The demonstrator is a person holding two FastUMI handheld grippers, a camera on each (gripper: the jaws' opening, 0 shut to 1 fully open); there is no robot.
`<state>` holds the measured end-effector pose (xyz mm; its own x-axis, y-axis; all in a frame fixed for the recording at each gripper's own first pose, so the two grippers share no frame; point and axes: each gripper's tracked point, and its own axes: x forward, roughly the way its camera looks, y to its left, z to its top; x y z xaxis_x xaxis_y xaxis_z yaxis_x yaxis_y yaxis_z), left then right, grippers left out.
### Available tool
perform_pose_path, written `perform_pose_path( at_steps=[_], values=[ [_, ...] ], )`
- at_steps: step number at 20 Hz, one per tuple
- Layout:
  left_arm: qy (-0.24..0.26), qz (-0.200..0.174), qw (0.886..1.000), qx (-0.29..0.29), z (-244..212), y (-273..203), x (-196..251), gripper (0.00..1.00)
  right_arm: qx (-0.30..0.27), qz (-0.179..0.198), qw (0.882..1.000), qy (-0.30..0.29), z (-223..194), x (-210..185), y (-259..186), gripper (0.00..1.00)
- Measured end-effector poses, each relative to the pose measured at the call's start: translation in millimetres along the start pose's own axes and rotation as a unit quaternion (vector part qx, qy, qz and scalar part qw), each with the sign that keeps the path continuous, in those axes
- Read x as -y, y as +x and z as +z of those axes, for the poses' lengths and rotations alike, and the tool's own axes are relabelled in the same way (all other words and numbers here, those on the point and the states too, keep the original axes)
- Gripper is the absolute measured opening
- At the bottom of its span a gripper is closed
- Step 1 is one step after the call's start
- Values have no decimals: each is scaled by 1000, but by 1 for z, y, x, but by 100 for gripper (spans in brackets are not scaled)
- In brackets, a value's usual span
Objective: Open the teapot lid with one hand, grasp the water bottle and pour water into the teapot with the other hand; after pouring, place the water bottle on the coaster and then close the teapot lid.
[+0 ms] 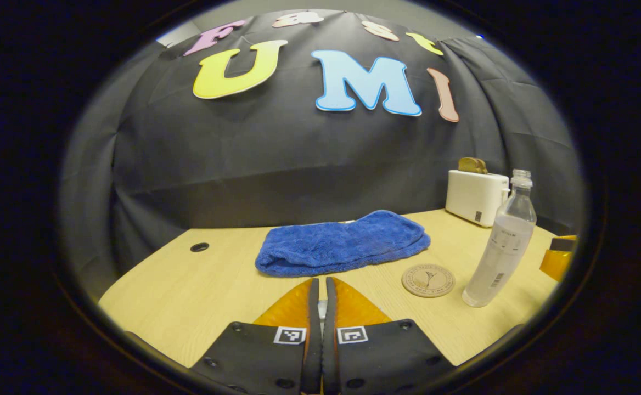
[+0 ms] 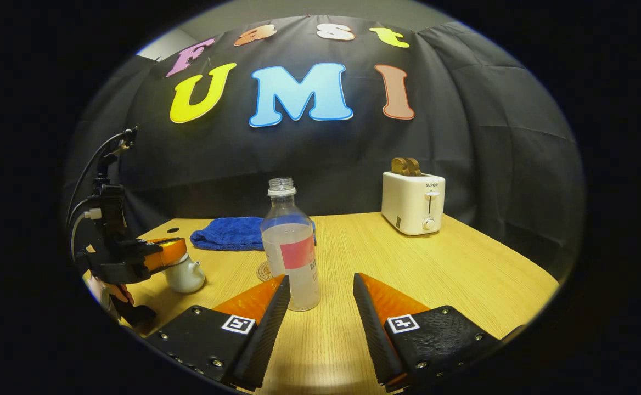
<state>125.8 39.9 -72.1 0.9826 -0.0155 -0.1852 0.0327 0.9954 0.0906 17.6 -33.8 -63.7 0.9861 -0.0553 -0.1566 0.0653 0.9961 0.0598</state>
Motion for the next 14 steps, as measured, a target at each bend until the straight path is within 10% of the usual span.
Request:
perform_pose_path(
  at_steps=[14],
  values=[
    [-30, -3, 999, 38, 38, -43, -25, 7, 6, 47, 999, -22, 15, -20, 18, 72]
  ],
)
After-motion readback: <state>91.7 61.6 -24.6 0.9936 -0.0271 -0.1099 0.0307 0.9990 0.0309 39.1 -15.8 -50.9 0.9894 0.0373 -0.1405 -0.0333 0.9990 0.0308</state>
